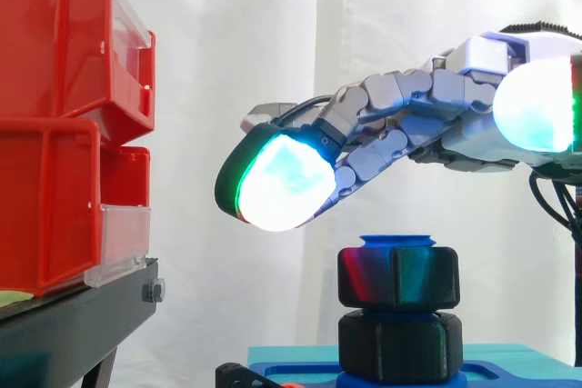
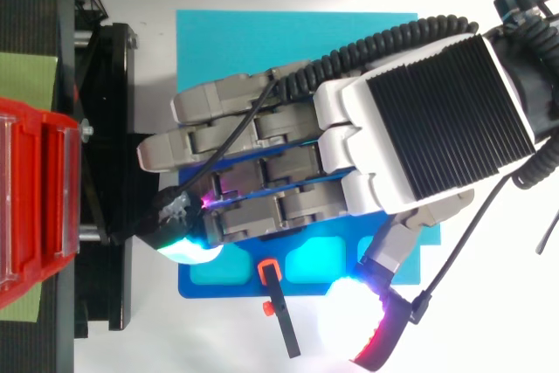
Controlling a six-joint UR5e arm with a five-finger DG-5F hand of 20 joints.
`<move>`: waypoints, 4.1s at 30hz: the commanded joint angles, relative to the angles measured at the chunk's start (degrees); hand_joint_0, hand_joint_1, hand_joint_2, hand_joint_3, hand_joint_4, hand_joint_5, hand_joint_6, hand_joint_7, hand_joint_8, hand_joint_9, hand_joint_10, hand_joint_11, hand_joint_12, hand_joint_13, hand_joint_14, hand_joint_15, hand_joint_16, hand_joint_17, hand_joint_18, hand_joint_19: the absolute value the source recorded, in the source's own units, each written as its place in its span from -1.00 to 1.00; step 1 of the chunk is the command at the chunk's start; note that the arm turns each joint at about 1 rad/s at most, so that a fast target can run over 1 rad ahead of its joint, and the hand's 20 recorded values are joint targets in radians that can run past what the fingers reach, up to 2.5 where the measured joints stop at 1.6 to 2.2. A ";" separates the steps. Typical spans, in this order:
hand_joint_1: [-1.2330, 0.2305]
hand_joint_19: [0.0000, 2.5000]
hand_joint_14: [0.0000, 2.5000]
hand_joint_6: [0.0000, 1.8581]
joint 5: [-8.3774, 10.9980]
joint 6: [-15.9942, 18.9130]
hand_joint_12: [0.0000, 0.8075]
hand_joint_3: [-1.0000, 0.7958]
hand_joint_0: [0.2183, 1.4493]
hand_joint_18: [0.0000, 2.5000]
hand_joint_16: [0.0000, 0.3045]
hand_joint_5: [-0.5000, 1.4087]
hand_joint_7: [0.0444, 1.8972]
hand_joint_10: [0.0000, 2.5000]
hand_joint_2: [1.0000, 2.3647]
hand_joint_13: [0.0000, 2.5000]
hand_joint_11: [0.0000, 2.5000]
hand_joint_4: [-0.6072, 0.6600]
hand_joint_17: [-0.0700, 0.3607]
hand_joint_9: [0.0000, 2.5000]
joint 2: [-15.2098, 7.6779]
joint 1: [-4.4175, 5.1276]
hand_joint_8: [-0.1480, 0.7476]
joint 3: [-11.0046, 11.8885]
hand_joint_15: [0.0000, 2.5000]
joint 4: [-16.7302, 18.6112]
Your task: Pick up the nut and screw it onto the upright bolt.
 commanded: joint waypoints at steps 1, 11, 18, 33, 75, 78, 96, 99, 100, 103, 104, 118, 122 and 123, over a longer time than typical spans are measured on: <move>0.60 -1.00 -1.00 -0.46 -0.20 0.00 -0.25 -0.44 -0.58 -1.00 -0.74 -0.57 -0.25 -1.00 -1.00 -1.00 -1.00 0.23 -0.27 -0.70 0.00 -0.14 -0.24 -0.15 -1.00 0.04; 0.58 -1.00 -1.00 -0.46 -0.64 0.00 -0.29 -0.44 -0.57 -1.00 -0.76 -0.53 -0.14 -1.00 -1.00 -0.91 -1.00 0.24 -0.30 -0.60 0.00 -0.66 -0.22 -0.06 -1.00 0.04; 0.57 -1.00 -1.00 -0.46 -1.26 0.00 -0.32 -0.44 -0.56 -1.00 -0.78 -0.50 -0.08 -1.00 -1.00 -0.87 -1.00 0.26 -0.32 -0.54 0.09 -0.84 -0.24 -0.06 -1.00 0.13; 0.52 -1.00 -1.00 -0.46 -2.23 0.00 -0.39 -0.44 -0.55 -1.00 -0.80 -0.48 -0.15 -1.00 -1.00 -0.81 -1.00 0.26 -0.35 -0.46 0.00 -0.93 -0.35 0.03 -1.00 2.86; 0.47 -1.00 -1.00 -0.46 1.82 3.08 -0.34 -0.44 -0.56 -1.00 -0.79 -0.52 -0.19 -1.00 -1.00 -0.82 -1.00 0.26 -0.34 -0.50 0.00 1.01 -0.30 -5.60 -1.00 9.54; 0.56 -1.00 -1.00 -0.46 1.64 2.99 -0.39 -0.44 -0.56 -1.00 -0.79 -0.50 -0.18 -1.00 -1.00 -0.81 -1.00 0.23 -0.34 -0.47 0.00 0.74 -0.36 -5.51 -1.00 9.71; 0.54 -1.00 -1.00 -0.46 -1.44 5.80 -0.41 -0.44 -0.55 -1.00 -0.81 -0.50 -0.17 -1.00 -1.00 -0.77 -1.00 0.23 -0.37 -0.43 0.00 -1.19 -0.34 -5.51 -1.00 13.58; 0.53 -1.00 -1.00 -0.46 -1.87 6.33 -0.42 -0.44 -0.55 -1.00 -0.81 -0.50 -0.17 -1.00 -1.00 -0.76 -1.00 0.23 -0.38 -0.43 0.00 -1.63 -0.33 -5.42 -1.00 14.37; 0.53 -1.00 -1.00 -0.46 -1.96 6.42 -0.42 -0.44 -0.55 -1.00 -0.81 -0.50 -0.17 -1.00 -1.00 -0.76 -1.00 0.24 -0.38 -0.43 0.00 -1.80 -0.33 -5.42 -1.00 14.55; 0.52 -1.00 -1.00 -0.46 -1.96 6.59 -0.42 -0.44 -0.55 -1.00 -0.81 -0.49 -0.16 -1.00 -1.00 -0.76 -1.00 0.24 -0.38 -0.42 0.00 -2.07 -0.33 -5.33 -1.00 14.63; 0.52 -1.00 -1.00 -0.46 -1.96 6.59 -0.41 -0.44 -0.56 -1.00 -0.81 -0.49 -0.16 -1.00 -1.00 -0.76 -1.00 0.25 -0.38 -0.42 0.00 -2.07 -0.33 -5.33 -1.00 14.63; 0.52 -1.00 -1.00 -0.46 -1.87 8.00 -0.22 -0.44 -0.63 -1.00 -0.73 -0.65 -0.40 -1.00 -1.00 -0.97 -1.00 0.18 -0.24 -0.73 0.09 -2.07 -0.25 -2.79 -1.00 13.93; 0.51 -1.00 -1.00 -0.46 -1.79 8.53 -0.21 -0.44 -0.64 -1.00 -0.72 -0.65 -0.39 -1.00 -1.00 -0.97 -1.00 0.18 -0.24 -0.74 0.00 -1.80 -0.24 0.82 -1.00 10.33; 0.51 -1.00 -1.00 -0.46 -1.79 8.61 -0.21 -0.44 -0.64 -1.00 -0.72 -0.65 -0.40 -1.00 -1.00 -0.97 -1.00 0.18 -0.23 -0.74 0.09 -1.72 -0.24 1.61 -1.00 9.10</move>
